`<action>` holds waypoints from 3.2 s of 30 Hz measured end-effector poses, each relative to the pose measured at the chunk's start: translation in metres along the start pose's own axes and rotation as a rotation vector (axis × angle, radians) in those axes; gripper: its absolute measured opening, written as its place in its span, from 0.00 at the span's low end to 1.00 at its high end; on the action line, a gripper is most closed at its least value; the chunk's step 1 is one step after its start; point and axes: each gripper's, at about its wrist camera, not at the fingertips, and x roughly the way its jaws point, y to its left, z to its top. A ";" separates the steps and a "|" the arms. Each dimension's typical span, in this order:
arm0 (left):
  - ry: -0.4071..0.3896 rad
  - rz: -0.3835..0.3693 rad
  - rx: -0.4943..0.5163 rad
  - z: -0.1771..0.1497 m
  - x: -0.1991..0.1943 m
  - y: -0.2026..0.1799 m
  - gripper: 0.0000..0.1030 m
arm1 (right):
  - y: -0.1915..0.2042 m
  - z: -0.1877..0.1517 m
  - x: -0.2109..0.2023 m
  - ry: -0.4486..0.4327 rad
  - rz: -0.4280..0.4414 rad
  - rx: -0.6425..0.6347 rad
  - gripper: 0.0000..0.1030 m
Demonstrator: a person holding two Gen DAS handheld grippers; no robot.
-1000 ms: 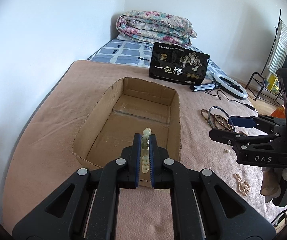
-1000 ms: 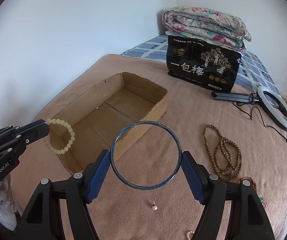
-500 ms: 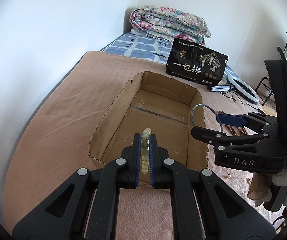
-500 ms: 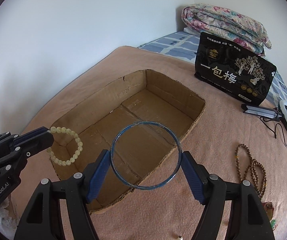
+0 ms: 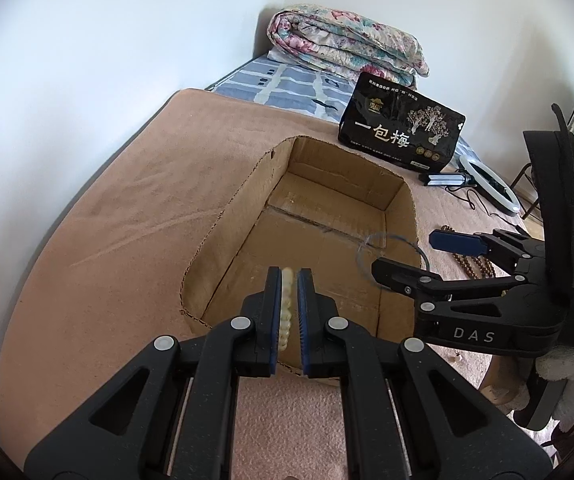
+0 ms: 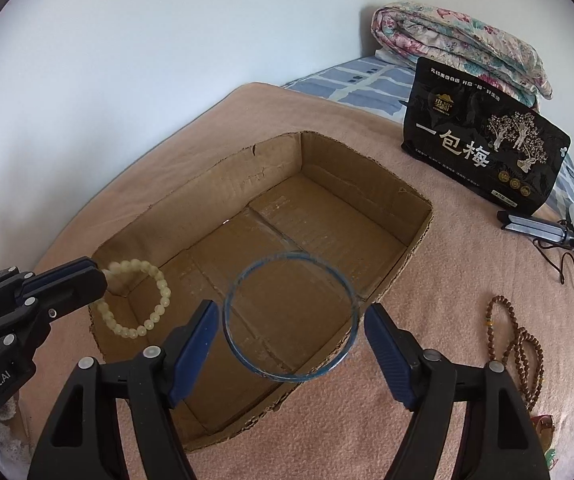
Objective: Organize jewelry
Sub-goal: 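Carry bracelet and bangle with both tools over the cardboard box, then open left tool dropping bracelet while right tool releases bangle into box, then move left tool to a loose pearl while right tool approaches red-strap watch, then close left tool on the pearl while right tool grips the watch strap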
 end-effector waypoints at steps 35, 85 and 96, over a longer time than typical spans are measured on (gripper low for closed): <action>-0.067 -0.076 0.110 0.002 -0.048 -0.083 0.36 | -0.085 -0.047 -0.117 -0.126 -0.116 0.143 0.88; 0.272 -0.215 0.335 -0.094 0.076 -0.188 0.21 | -0.268 -0.155 -0.065 0.100 -0.184 0.406 0.57; 0.283 -0.212 0.341 -0.093 0.087 -0.187 0.09 | -0.268 -0.153 -0.045 0.145 -0.179 0.394 0.44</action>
